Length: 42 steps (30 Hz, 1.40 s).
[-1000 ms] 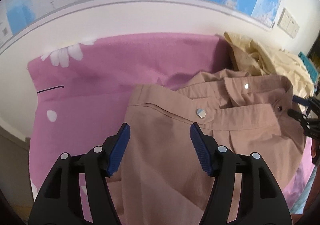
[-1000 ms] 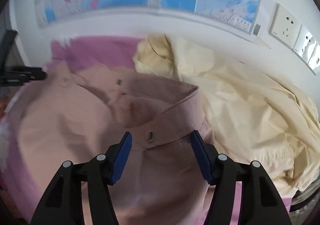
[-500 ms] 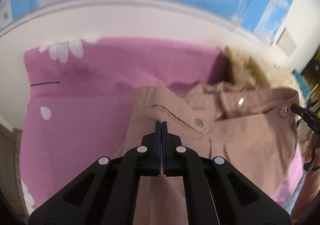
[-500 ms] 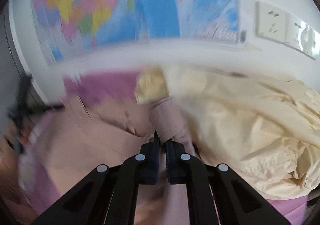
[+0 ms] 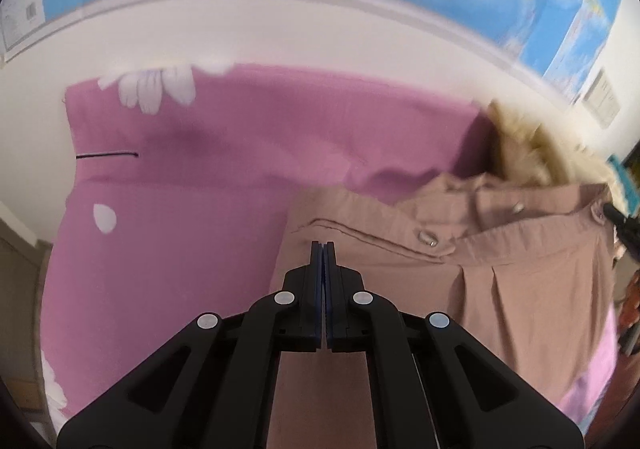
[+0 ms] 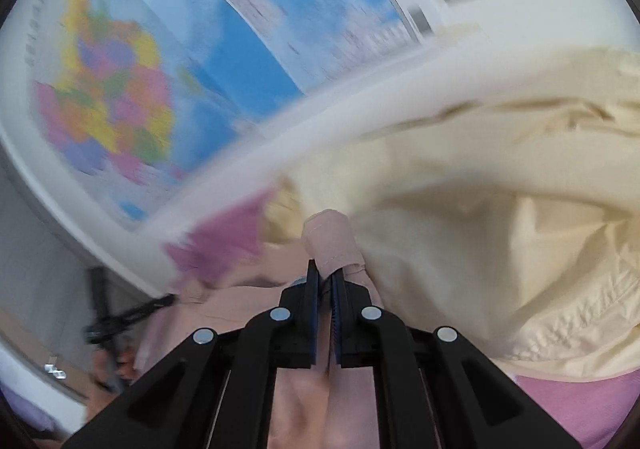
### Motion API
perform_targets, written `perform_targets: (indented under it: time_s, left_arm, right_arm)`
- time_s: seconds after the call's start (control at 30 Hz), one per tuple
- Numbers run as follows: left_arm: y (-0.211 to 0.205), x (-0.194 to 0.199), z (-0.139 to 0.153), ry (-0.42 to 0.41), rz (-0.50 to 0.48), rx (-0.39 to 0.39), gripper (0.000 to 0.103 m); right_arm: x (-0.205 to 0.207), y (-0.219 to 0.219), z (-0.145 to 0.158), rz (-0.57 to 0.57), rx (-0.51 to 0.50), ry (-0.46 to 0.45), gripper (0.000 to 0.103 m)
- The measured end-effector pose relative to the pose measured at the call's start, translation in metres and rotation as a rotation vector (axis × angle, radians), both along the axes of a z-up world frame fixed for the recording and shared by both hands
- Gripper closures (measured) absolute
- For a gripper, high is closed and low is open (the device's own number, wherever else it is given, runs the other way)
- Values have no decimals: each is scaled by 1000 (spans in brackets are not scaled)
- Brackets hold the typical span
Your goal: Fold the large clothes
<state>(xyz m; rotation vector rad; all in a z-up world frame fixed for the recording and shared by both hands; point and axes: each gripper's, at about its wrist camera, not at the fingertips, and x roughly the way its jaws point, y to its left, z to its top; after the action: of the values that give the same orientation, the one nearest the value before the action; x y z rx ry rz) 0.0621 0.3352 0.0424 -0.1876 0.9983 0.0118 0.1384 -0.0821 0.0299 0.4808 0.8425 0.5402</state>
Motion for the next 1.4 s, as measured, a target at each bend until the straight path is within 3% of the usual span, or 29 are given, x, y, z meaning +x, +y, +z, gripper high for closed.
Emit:
perform_targets:
  time_s: [0.07,0.17,0.23,0.3,0.4,0.53,0.63,0.7,0.8,1.0,1.4]
  left_arm:
    - [-3,1,-5,19,-1,23,101]
    - [0,-1,-2,14,2,29,99]
    - [2,-3,2,8,4,50,91]
    - [5,-7,7,-5,15,66,76]
    - [5,-12,14,-25,-1,54,63]
    - [-2,-13,18,-35,-44,56,57]
    - [-13,-11,13,-18,-66,94,57]
    - [-20,-11,10,-11,-75,129,64]
    - [-27,-10,6,6,-89,152,84]
    - [-32,-10,7,-8,-84,179,96]
    - [-32,-3,1,8,-67,222,99]
  right_arm:
    - [2,5,-6,-8,-24,17,95]
    - [-2,9,3,-10,-57,-5,85]
    - [-7,15,11,15,-102,-30,65]
    - [-14,20,19,27,-175,-67,38]
    - [-28,32,28,56,-315,-132,37]
    - [-26,48,20,89,-428,-117,38]
    - [-18,53,10,99,-459,-99,64]
    - [-15,52,8,87,-462,-87,85]
    - [-16,49,12,74,-448,-101,93]
    - [-16,42,22,48,-401,-124,96]
    - [5,44,7,19,-384,-67,96]
